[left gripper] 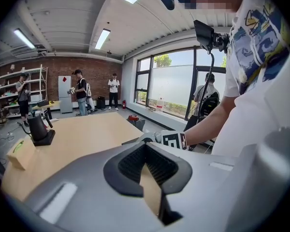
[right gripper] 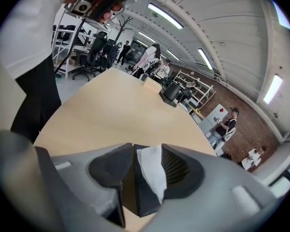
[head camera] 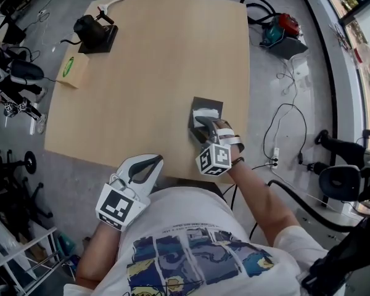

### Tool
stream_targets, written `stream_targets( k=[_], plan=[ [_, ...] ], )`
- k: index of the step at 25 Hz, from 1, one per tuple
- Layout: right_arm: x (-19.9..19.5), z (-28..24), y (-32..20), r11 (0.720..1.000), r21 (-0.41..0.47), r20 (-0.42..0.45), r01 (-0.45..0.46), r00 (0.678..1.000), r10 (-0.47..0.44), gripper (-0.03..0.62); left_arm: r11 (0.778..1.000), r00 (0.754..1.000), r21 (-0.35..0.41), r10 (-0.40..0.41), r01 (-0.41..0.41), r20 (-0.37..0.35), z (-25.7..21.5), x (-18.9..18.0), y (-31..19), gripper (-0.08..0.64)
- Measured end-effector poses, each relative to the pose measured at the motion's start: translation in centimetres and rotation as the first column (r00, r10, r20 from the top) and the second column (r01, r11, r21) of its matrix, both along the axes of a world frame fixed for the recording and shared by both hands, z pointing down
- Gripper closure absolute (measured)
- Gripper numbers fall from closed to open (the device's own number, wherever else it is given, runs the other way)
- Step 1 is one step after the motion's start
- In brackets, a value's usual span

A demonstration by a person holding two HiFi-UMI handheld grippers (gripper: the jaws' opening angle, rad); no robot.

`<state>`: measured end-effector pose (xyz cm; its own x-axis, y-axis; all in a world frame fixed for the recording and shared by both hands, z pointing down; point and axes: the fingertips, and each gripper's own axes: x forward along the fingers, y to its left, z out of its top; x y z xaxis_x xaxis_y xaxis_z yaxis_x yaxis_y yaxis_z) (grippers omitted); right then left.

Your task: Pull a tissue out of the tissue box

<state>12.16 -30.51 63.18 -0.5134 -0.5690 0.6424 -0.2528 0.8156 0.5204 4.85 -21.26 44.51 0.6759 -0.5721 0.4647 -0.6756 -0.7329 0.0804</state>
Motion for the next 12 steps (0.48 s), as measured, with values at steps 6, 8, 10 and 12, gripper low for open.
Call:
stream_targets(
  k=[6, 8, 10, 12],
  plan=[
    [0.1, 0.0, -0.6, 0.999, -0.004, 0.013, -0.045, 0.999, 0.045, 0.422, 1.0, 1.0, 0.016, 0.003, -0.003, 0.004, 0.1, -0.2, -0.2, 0.558],
    [0.3, -0.1, -0.8, 0.998, -0.012, 0.021, -0.063, 0.998, 0.063, 0.431, 1.0, 1.0, 0.009, -0.001, 0.001, -0.002, 0.0, -0.1, -0.2, 0.558],
    [0.6, -0.1, -1.1, 0.997, -0.022, 0.031, -0.079, 0.996, 0.079, 0.443, 1.0, 1.0, 0.008, 0.001, -0.001, -0.005, 0.0, 0.1, -0.3, 0.558],
    [0.8, -0.3, -1.3, 0.996, -0.021, 0.035, -0.087, 0.996, 0.087, 0.478, 1.0, 1.0, 0.015, 0.009, -0.009, 0.0, 0.2, 0.1, -0.3, 0.558]
  ],
)
